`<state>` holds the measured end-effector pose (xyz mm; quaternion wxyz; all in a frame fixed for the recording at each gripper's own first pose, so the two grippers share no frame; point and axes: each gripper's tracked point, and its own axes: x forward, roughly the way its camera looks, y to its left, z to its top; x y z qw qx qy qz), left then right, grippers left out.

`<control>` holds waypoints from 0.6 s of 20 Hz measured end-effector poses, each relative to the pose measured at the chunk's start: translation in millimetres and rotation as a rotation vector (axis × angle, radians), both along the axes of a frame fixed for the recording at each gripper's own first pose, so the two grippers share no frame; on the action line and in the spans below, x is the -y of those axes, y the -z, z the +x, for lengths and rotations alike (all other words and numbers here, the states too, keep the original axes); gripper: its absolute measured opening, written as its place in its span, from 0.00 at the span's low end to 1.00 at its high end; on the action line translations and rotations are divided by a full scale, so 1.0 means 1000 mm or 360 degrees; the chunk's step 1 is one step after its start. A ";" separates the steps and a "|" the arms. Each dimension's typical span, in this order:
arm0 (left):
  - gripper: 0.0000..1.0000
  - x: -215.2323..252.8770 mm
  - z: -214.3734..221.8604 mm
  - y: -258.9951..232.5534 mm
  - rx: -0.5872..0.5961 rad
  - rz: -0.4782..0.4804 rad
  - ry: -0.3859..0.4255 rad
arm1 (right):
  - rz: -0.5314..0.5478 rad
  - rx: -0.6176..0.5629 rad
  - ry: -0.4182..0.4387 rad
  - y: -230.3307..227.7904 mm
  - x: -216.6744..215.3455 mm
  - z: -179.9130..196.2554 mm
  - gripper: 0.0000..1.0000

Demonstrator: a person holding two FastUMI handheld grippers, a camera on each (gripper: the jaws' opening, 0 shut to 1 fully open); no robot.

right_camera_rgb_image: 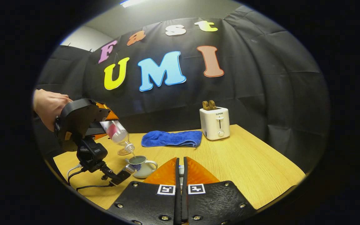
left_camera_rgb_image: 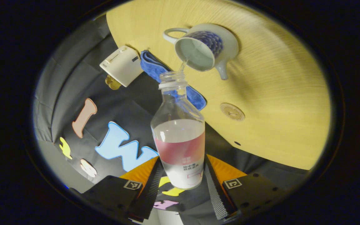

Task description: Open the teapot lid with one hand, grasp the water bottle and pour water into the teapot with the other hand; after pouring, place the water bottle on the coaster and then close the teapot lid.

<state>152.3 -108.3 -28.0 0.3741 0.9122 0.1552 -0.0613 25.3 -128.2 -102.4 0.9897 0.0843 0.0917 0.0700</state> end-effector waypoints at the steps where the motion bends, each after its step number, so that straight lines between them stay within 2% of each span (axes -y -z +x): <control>1: 0.87 0.002 0.000 -0.002 0.0004 0.0001 0.0009 | -0.0003 0.0000 -0.0001 0.001 0.000 0.000 0.01; 12: 0.87 0.005 0.002 0.001 0.0011 -0.0042 0.0022 | -0.0002 -0.0003 0.0003 0.003 0.001 -0.001 0.01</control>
